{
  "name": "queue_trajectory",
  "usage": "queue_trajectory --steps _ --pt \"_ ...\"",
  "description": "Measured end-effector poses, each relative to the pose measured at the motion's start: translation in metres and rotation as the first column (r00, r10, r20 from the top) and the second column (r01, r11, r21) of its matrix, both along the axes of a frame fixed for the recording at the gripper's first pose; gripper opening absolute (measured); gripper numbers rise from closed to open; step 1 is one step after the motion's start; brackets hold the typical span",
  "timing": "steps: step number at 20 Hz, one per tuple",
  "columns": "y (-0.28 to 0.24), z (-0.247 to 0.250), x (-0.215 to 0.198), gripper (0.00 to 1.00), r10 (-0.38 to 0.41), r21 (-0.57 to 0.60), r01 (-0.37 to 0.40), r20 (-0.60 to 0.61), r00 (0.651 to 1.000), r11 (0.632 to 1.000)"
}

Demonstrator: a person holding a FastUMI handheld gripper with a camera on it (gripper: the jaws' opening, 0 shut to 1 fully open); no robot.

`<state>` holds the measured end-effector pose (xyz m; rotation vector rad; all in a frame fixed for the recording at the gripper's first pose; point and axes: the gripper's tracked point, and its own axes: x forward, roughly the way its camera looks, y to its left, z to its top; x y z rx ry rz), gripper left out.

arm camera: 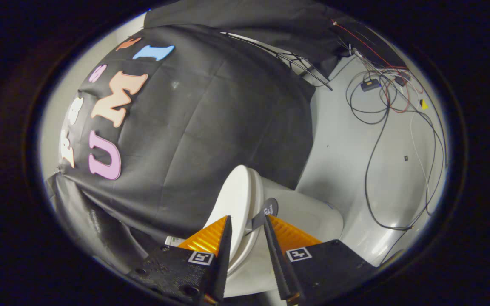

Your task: Open the toilet lid.

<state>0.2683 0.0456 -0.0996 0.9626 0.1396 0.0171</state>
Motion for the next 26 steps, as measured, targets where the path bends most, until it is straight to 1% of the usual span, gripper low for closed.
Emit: queue_trajectory --steps 5,9,10,11,16,19,20,23,26 --pt "-0.005 -0.016 0.02 0.47 -0.024 0.123 0.024 -0.002 1.0 0.992" --pt "-0.008 -0.008 0.034 0.47 -0.032 0.19 0.018 0.068 0.997 0.982" --pt "-0.008 -0.002 0.038 0.46 -0.029 0.207 0.009 0.098 0.995 0.978" --pt "-0.01 -0.002 0.041 0.45 -0.032 0.223 0.009 0.1 0.994 0.975" --pt "-0.014 -0.011 0.053 0.18 -0.032 0.291 0.014 0.057 0.998 0.957" --pt "-0.008 -0.006 0.053 0.03 -0.02 0.271 0.005 0.051 0.998 0.963" --pt "-0.007 -0.005 0.051 0.0 -0.02 0.26 0.01 0.036 0.999 0.966" --pt "-0.007 0.0 0.05 0.0 -0.036 0.231 0.033 0.011 0.999 0.972" --pt "0.001 0.012 0.045 0.0 -0.046 0.162 0.045 0.001 0.999 0.986"
